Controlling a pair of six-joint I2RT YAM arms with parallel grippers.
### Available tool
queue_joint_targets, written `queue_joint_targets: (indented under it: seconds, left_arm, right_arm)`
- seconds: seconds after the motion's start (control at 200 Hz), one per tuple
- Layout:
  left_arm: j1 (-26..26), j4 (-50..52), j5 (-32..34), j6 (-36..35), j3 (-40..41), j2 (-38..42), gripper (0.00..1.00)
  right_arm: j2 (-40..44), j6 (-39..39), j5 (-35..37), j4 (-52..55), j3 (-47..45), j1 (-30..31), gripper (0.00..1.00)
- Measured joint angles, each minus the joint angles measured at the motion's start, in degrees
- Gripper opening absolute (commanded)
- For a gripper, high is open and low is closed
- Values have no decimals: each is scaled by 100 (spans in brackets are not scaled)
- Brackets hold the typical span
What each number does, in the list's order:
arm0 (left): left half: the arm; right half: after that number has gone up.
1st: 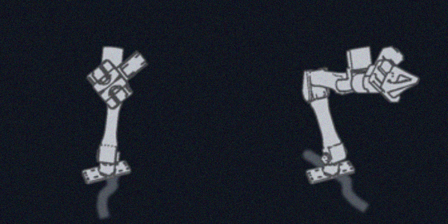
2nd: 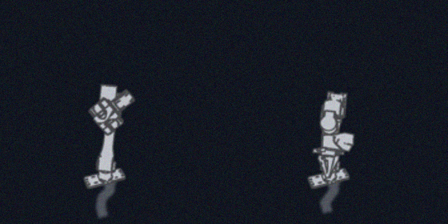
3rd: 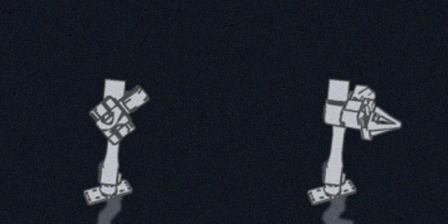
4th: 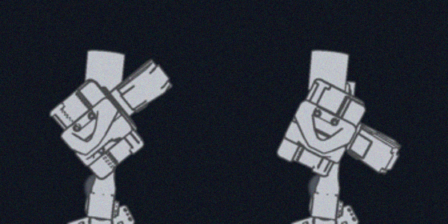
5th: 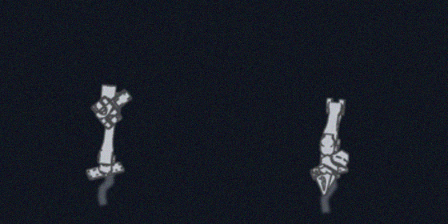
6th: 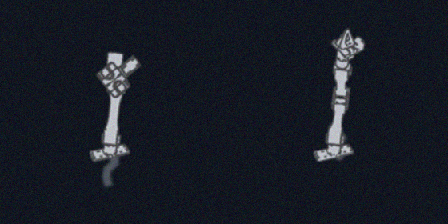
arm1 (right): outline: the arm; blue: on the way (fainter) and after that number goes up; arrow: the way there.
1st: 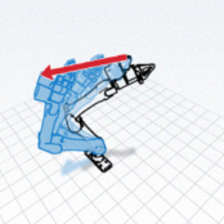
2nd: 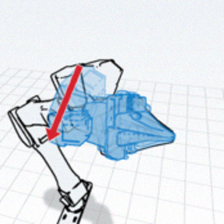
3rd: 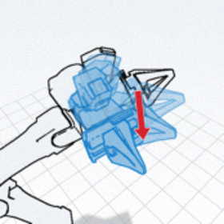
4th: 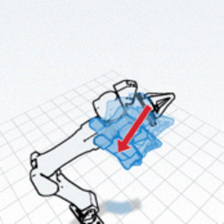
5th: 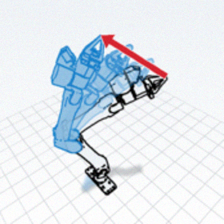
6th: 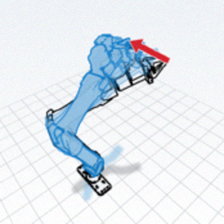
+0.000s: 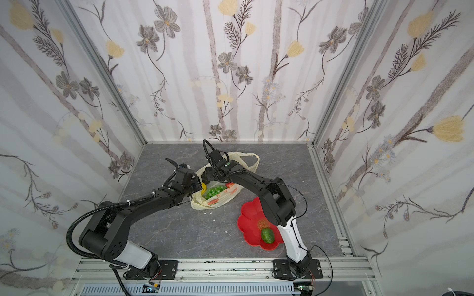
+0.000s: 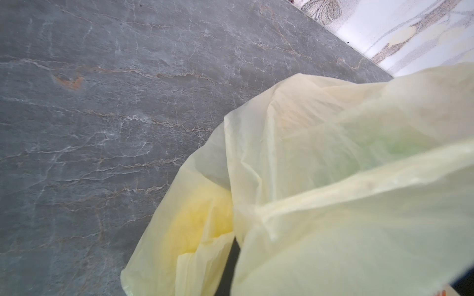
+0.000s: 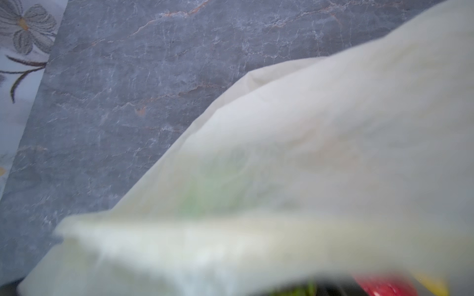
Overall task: Take fruits out of the plastic bag
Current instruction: Pick up the fruit from the plastic bag, then place the fruit on the plate.
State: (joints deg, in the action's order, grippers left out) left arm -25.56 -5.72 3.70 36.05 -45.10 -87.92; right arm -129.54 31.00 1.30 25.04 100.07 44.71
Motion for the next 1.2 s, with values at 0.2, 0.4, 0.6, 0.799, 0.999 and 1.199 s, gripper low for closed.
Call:
queue_joint_targets:
  seconds: [0.2, 0.4, 0.6, 0.799, 0.999, 1.199]
  left_arm:
    - [0, 0, 63, -2, 28, 17, 0]
    - [0, 0, 87, -7, 33, 22, 0]
    - [2, 0, 101, -11, 33, 24, 0]
    - [2, 0, 94, -13, 9, -13, 0]
    - [2, 2, 85, -13, -15, -15, 0]
    - [2, 2, 79, -11, -15, -9, 0]
  right_arm:
    - [1329, 2, -433, -142, -1412, -24, 59]
    - [2835, 275, -876, -396, -3016, -350, 58]
    - [4347, 750, -1309, -627, -4669, -798, 57]
    - [5357, 1069, -1687, -802, -6024, -1458, 57]
    - [5836, 1187, -2122, -831, -6850, -2076, 57]
    - [6026, 1250, -2522, -1115, -7423, -2553, 57]
